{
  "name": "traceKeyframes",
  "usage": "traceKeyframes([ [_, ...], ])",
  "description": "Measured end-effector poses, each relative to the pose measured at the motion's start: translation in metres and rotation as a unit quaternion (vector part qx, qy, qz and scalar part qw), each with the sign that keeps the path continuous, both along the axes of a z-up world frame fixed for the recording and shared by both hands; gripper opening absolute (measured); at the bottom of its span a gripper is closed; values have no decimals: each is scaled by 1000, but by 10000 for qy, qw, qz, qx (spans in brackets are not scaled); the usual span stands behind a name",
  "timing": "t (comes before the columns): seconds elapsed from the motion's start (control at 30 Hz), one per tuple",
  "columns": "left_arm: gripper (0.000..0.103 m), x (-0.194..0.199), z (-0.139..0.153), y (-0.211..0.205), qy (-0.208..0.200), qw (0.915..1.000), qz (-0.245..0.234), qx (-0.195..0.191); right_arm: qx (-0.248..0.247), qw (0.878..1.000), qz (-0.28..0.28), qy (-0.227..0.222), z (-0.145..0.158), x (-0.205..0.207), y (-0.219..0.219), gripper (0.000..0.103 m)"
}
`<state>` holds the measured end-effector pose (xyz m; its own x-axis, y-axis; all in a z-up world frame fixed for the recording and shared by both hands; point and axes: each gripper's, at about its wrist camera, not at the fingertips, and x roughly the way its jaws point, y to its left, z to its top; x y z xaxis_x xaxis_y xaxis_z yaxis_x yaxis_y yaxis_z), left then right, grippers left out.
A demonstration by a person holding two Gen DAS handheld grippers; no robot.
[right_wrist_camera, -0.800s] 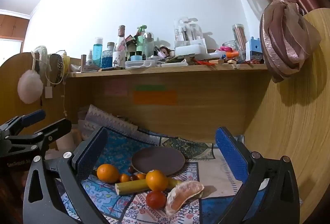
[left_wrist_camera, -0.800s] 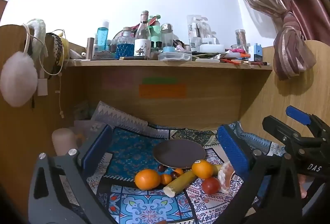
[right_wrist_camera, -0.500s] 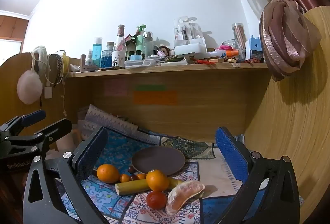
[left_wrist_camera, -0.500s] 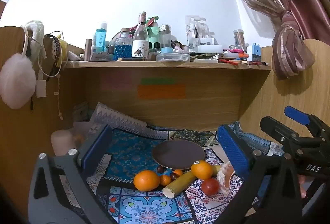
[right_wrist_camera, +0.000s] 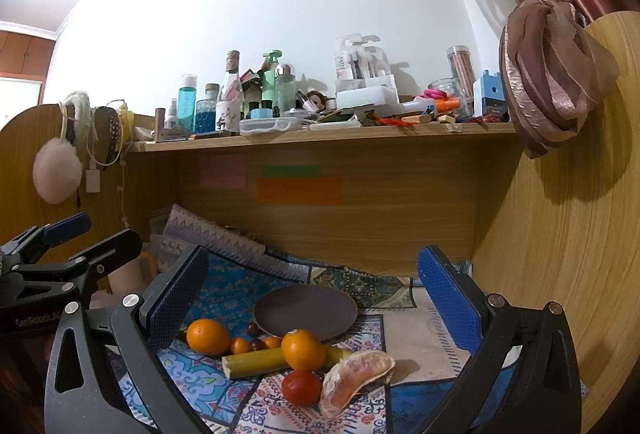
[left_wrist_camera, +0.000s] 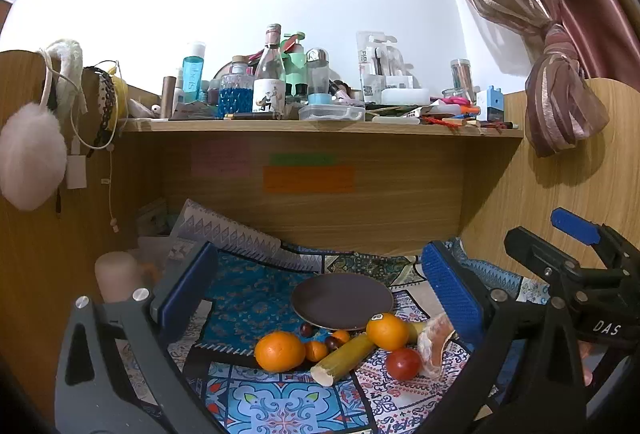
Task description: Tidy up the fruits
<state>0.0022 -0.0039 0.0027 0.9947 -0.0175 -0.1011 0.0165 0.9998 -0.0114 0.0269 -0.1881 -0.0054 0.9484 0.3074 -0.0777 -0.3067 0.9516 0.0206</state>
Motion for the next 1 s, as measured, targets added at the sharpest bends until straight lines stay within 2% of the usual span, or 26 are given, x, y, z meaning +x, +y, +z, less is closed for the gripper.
traceKeyframes([
  [1.0,103,6,-3,4,-3,10000,13,-58,46,9999,66,74,0,6,2,103],
])
